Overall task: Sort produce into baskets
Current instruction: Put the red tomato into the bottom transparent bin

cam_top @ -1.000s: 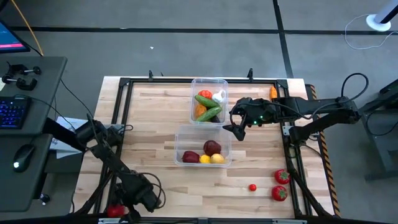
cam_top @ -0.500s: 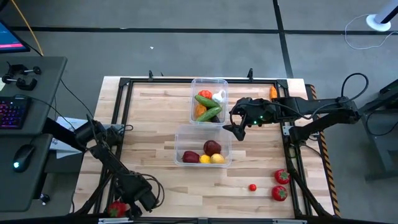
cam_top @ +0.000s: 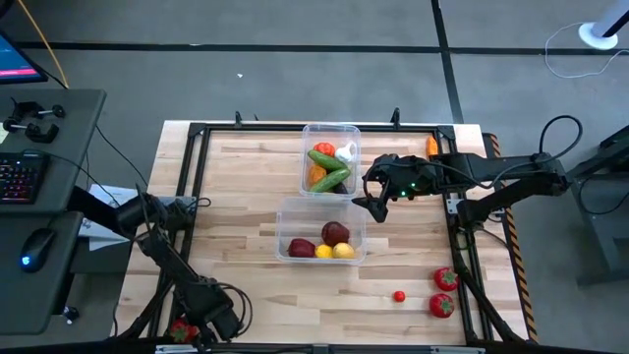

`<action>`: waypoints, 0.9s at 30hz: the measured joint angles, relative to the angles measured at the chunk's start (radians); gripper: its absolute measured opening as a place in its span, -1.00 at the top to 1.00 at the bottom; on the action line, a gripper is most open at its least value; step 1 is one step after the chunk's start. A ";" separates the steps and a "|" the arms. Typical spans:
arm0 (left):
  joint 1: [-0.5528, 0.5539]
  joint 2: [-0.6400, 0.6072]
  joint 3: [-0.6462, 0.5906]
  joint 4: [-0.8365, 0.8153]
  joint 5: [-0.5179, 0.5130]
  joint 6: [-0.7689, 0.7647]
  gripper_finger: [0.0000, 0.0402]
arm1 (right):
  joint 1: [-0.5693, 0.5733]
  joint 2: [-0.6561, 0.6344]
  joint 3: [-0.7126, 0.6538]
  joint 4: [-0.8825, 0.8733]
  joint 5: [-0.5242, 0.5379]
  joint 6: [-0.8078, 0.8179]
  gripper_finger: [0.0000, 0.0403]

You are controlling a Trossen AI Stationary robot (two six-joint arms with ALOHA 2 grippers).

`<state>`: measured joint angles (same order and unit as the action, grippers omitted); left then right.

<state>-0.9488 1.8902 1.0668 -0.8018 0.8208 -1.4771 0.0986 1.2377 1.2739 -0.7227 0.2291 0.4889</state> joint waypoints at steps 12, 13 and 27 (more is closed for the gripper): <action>-0.016 0.012 -0.002 -0.009 -0.057 0.028 -0.67 | 0.000 0.000 0.000 0.000 0.000 0.003 -0.82; -0.019 0.012 -0.002 -0.010 -0.068 0.030 -0.65 | 0.000 0.000 0.000 -0.001 0.000 0.003 -0.82; 0.020 -0.059 0.000 -0.034 -0.201 0.115 -0.21 | 0.000 0.000 0.000 -0.005 0.000 0.000 -0.82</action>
<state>-0.9286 1.8312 1.0666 -0.8362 0.6197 -1.3621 0.0990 1.2377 1.2739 -0.7272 0.2287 0.4889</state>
